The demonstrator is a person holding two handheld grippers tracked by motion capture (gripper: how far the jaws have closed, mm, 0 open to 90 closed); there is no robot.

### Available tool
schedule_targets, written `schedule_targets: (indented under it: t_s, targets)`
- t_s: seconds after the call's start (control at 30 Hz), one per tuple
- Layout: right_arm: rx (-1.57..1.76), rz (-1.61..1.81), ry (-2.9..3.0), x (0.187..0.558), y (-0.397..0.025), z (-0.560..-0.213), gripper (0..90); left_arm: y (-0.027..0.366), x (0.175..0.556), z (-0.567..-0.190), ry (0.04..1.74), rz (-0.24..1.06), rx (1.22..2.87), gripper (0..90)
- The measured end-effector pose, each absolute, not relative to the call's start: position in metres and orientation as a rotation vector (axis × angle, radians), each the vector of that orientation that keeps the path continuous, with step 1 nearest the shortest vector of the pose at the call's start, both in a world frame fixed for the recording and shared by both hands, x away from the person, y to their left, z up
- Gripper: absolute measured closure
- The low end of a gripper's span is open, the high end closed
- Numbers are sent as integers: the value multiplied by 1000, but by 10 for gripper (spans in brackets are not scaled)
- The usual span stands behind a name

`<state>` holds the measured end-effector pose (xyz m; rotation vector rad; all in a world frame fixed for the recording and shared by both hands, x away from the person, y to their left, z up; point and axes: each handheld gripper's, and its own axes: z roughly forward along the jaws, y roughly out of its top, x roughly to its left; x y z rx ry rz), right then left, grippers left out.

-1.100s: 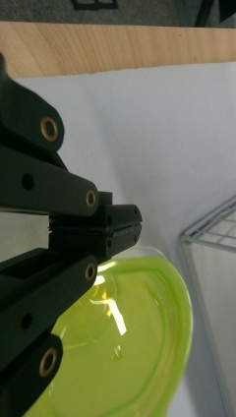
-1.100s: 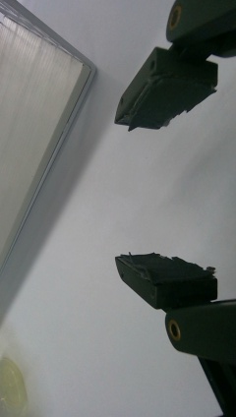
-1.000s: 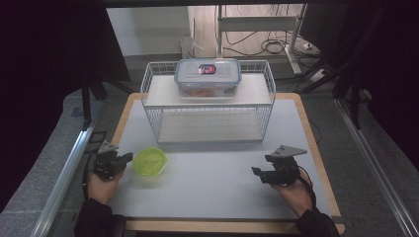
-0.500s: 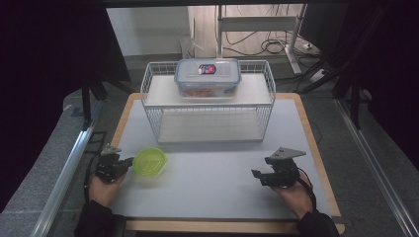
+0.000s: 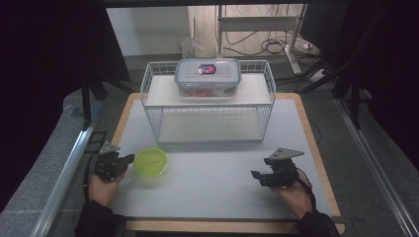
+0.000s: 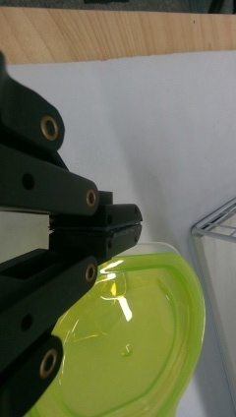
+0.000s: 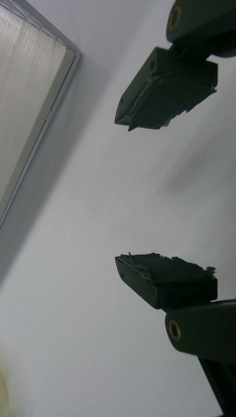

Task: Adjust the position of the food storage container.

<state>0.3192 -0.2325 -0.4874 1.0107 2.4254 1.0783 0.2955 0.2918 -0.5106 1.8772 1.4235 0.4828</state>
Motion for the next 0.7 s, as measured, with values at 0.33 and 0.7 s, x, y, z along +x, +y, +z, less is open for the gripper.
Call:
schedule_targets:
  t_s: [0.33, 0.7]
  targets:
    - [1007, 1072, 2432, 319, -232, -487, 294, 270, 297, -510, 1392, 424, 1896, 900]
    - [1020, 1070, 2438, 319, -231, -488, 294, 220, 304, -506, 1276, 358, 1969, 900]
